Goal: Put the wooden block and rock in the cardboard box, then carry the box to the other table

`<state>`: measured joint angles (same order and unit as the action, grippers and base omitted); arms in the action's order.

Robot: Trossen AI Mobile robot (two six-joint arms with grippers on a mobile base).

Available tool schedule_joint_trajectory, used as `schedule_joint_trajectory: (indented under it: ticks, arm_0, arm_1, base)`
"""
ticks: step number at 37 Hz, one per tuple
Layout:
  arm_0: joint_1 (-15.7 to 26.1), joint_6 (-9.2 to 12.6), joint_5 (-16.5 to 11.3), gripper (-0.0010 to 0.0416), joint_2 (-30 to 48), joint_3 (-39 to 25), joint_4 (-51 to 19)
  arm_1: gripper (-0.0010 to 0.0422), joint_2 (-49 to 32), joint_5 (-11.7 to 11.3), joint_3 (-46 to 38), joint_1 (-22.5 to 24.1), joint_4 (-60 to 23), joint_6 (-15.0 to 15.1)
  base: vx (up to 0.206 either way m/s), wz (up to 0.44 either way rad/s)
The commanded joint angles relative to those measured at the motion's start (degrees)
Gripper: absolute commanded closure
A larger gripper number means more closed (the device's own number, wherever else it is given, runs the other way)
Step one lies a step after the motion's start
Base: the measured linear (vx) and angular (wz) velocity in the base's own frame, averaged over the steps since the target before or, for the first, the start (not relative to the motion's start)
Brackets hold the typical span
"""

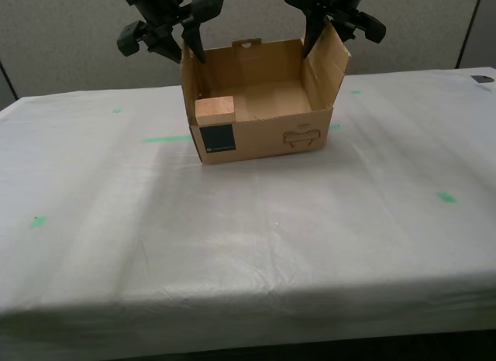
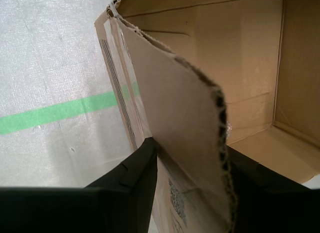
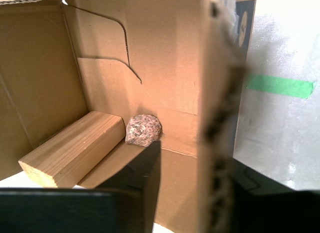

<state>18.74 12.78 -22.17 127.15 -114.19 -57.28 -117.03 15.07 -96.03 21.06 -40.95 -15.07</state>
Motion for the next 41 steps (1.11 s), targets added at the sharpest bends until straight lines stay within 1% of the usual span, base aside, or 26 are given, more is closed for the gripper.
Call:
schedule_joint_trajectory:
  ticks: [1, 9, 11, 13, 19, 24, 26, 31, 41]
  arm_0:
    - [0.1, 0.3, -0.2, 0.0265, 0.0, 0.0, -0.1]
    - [0.1, 0.5, -0.1, 0.0173, 0.0, 0.0, -0.1]
    - [0.1, 0.5, 0.0, 0.0146, 0.0, 0.0, -0.1]
    - [0.1, 0.5, 0.3, 0.0121, 0.0, 0.0, -0.2]
    - [0.1, 0.5, 3.2, 0.0052, 0.0, 0.0, -0.6]
    - [0.1, 0.6, 5.4, 0.0006, -0.1, -0.1, -1.6]
    - [0.0, 0.6, 6.0, 0.0003, 0.0, -0.1, -1.8]
    - [0.0, 0.6, 6.0, 0.0020, -0.1, -0.1, -1.9]
    - [0.0, 0.8, 6.0, 0.0014, -0.1, -0.1, -3.5]
  arm_1:
    - [0.0264, 0.0, 0.6, 0.0, 0.0, -0.1, 0.1]
    - [0.0226, 0.0, 0.5, 0.0, 0.0, -0.2, 0.1]
    - [0.0215, 0.0, 0.2, 0.0, 0.0, -0.2, 0.1]
    - [0.0205, 0.0, -0.8, 0.0, 0.0, -0.2, 0.1]
    - [0.0178, 0.0, -4.2, 0.0, -0.1, -0.2, 0.1]
    - [0.0158, 0.0, -4.3, 0.0, -0.2, -0.1, 0.1]
    - [0.0152, 0.0, -4.3, 0.0, -0.2, 0.0, 0.1]
    - [0.0144, 0.0, -4.3, -0.5, -0.2, -0.2, 0.1]
    - [0.0144, 0.1, -4.3, -4.4, -0.3, -1.9, 0.0]
  base:
    - [0.000, 0.000]
    - [0.000, 0.000]
    - [0.000, 0.000]
    - [0.000, 0.000]
    - [0.000, 0.000]
    - [0.000, 0.000]
    - [0.000, 0.000]
    - [0.000, 0.000]
    - [0.000, 0.000]
